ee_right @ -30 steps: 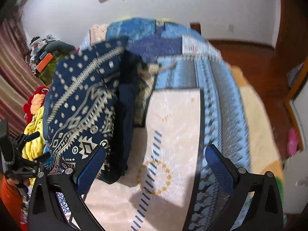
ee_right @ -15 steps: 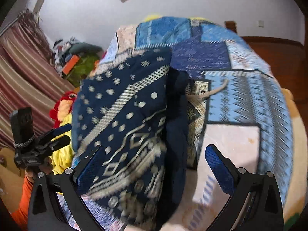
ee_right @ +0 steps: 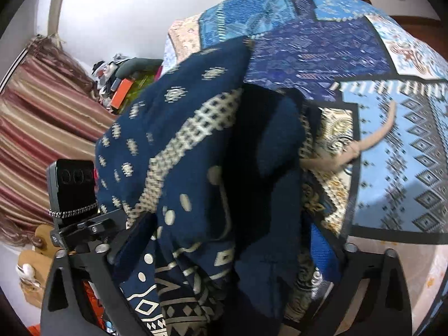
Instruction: Fold large clothes
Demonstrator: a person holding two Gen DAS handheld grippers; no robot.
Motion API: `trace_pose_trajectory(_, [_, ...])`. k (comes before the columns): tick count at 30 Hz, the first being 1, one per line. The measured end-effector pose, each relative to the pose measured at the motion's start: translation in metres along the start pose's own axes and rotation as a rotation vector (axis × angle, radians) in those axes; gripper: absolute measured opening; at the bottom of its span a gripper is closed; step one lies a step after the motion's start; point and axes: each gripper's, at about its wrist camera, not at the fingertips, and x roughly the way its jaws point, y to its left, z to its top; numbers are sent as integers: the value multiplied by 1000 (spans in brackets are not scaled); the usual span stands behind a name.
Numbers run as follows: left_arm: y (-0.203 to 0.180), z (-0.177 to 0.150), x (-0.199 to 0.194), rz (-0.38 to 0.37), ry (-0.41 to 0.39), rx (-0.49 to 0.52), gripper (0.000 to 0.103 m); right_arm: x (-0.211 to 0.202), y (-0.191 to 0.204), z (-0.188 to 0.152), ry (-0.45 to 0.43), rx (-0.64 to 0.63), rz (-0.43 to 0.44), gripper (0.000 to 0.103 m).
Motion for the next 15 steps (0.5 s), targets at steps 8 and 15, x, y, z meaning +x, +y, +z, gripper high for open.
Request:
trace_pose_trajectory(8, [-35, -13, -38, 59, -47, 128, 49, -26, 41, -12, -41, -42, -31, 34])
trace_pose_trajectory(15, [-58, -29, -135, 92, -180, 214, 48, -59, 127, -21, -107, -166, -17, 33])
